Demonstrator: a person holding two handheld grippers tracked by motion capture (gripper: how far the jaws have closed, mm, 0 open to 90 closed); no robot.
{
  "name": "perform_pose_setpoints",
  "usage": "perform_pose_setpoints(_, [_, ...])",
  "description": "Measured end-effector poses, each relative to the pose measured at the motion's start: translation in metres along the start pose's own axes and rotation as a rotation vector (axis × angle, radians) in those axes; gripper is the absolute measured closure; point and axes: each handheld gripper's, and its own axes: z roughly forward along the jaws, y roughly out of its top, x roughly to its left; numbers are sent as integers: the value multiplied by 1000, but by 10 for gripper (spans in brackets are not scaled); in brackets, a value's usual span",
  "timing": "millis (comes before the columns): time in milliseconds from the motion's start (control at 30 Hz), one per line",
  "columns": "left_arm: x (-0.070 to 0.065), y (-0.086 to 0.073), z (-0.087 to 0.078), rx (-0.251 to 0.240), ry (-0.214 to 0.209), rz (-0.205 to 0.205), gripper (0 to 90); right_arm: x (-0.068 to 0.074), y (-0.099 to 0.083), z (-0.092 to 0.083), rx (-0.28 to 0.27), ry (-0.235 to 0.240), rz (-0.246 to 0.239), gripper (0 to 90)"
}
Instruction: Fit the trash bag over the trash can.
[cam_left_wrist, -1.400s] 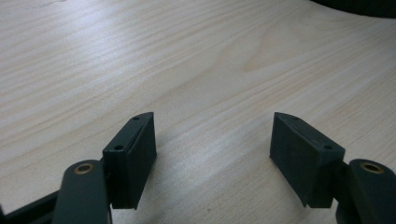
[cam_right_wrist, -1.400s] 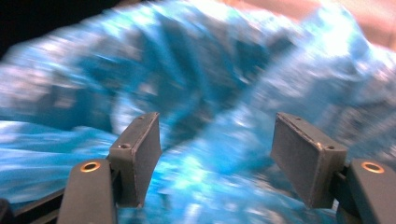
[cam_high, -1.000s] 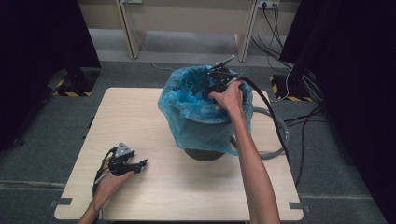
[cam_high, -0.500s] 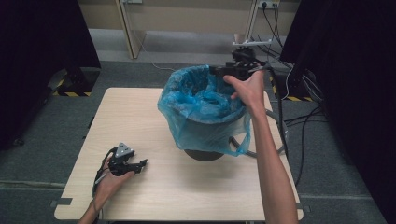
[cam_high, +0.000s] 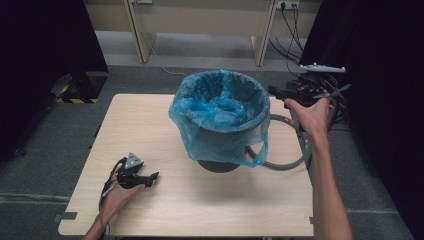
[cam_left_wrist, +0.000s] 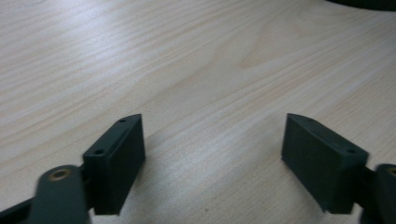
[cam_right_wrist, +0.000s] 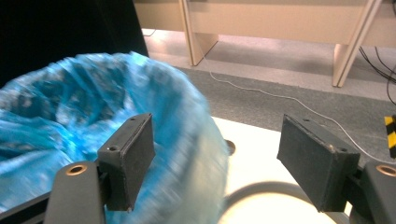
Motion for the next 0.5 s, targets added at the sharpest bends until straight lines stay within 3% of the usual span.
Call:
perform_pose_setpoints(300, [-1, 1, 2, 14, -17, 15, 87, -38, -47, -7, 26, -80, 49, 153])
perform_pose_setpoints(500, [-1, 1, 1, 15, -18, 16, 85, -52, -73, -4, 51, -123, 53, 156])
